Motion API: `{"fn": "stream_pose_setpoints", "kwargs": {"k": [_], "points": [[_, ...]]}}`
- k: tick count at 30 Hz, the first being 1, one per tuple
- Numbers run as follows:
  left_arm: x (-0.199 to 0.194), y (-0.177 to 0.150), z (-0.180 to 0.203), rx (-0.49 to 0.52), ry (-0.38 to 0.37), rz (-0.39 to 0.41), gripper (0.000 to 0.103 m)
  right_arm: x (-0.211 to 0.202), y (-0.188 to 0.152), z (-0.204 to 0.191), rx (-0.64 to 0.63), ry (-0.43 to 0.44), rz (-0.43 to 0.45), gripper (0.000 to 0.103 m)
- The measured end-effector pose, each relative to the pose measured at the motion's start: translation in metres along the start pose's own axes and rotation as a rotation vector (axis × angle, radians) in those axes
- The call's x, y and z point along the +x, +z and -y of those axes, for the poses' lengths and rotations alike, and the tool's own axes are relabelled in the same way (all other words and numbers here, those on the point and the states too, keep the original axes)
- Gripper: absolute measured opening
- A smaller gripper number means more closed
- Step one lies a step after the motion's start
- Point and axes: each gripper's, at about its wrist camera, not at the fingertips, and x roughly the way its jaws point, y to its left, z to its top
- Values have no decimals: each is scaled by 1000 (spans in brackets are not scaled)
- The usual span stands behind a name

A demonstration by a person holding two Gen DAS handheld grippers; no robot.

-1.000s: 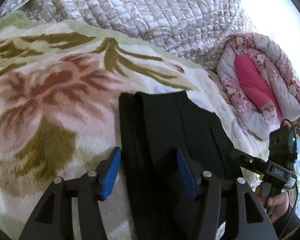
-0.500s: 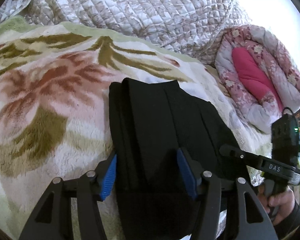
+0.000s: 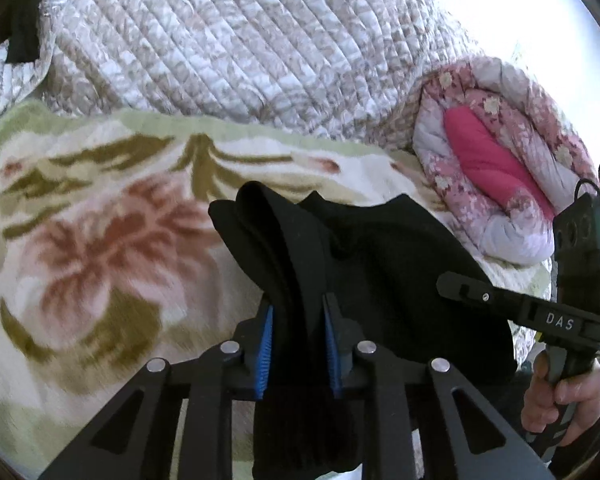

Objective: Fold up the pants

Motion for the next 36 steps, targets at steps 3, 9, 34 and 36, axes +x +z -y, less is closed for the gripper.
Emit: {"fn": "stream_pose_setpoints", "kwargs": {"k": [3, 9, 34, 36], "points": [[2, 15, -12, 4, 14, 15, 24, 14, 12, -4, -14, 12, -5, 17], [15, 49, -39, 15, 60, 37, 24, 48, 44, -16, -42, 31, -7, 17], [47, 29, -39, 38, 67, 9, 12, 76, 9, 4, -211, -215, -59, 38], [60, 14, -44, 25, 81, -33, 12, 68, 10, 2, -170, -210, -80, 38]]}}
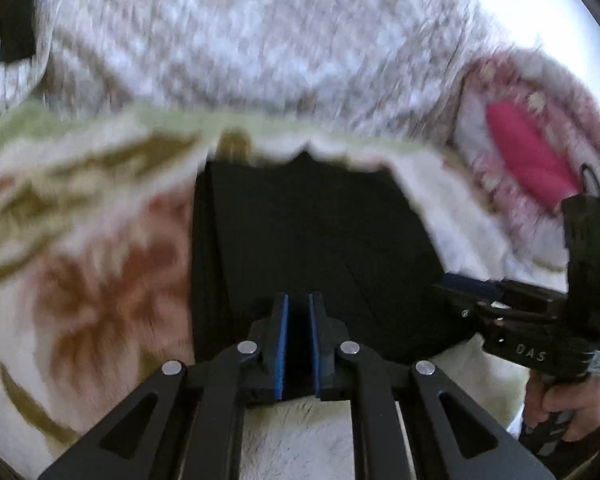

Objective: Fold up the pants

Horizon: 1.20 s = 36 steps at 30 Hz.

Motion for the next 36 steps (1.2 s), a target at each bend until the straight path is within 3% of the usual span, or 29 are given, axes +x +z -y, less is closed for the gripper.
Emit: {"fn": "stream_pose_setpoints", "kwargs": {"k": [3, 7, 16, 24, 36], "points": [[-15, 0, 6, 6, 36, 13, 13, -13, 1, -5, -9, -9, -1, 38], [-37, -4, 16, 14, 74, 37, 23, -33, -14, -19, -41, -5, 32, 38], [-43, -40, 19, 8, 169, 6, 27, -42, -53, -33, -76, -55, 11, 55], [-36, -65, 21, 22, 185, -44, 34, -30, -61, -29, -59, -66, -21, 55], [-29, -62, 15, 14, 191, -37, 38, -20, -60, -32, -67, -69, -27, 56]]}}
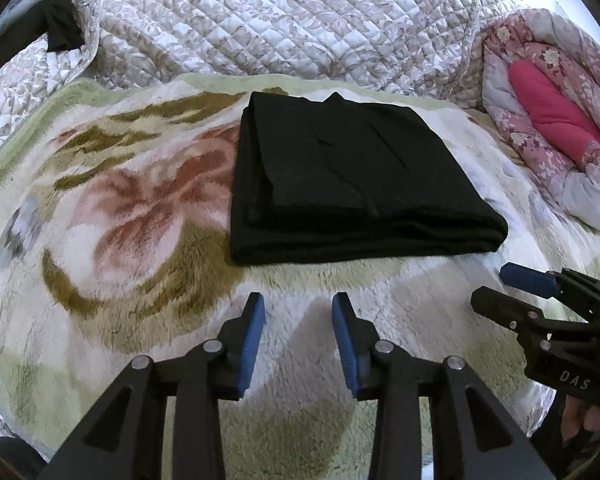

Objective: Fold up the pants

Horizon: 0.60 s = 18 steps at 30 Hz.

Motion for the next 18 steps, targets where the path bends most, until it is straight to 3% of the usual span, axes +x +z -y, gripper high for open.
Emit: {"fn": "stream_pose_setpoints", "kwargs": {"k": [18], "points": [[7, 4, 3, 17, 10, -10, 44, 11, 4, -6, -15, 2, -8, 58]]}}
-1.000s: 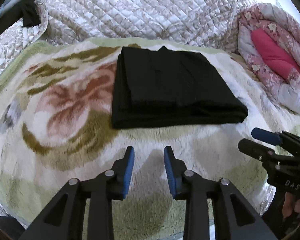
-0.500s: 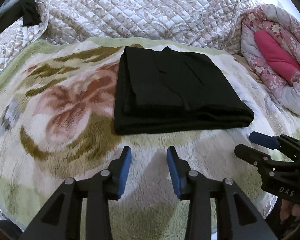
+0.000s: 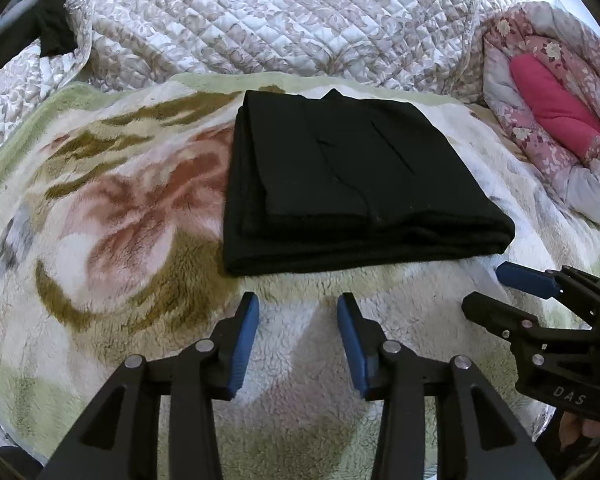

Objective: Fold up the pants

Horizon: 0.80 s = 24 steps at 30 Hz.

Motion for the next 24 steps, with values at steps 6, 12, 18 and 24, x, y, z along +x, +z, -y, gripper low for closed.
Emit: {"fn": "stream_pose_setpoints", "kwargs": {"k": [6, 12, 18, 24], "points": [[1, -1, 2, 11, 4, 3, 46, -1, -1, -2, -7, -1, 5, 59], [1, -2, 3, 20, 8, 4, 48, -1, -3, -3, -23, 0, 19, 65], [1, -2, 4, 30, 15, 4, 49, -1, -4, -3, -24, -1, 23, 65], [1, -2, 5, 33, 19, 3, 49, -2, -4, -3, -26, -1, 27, 66]]}}
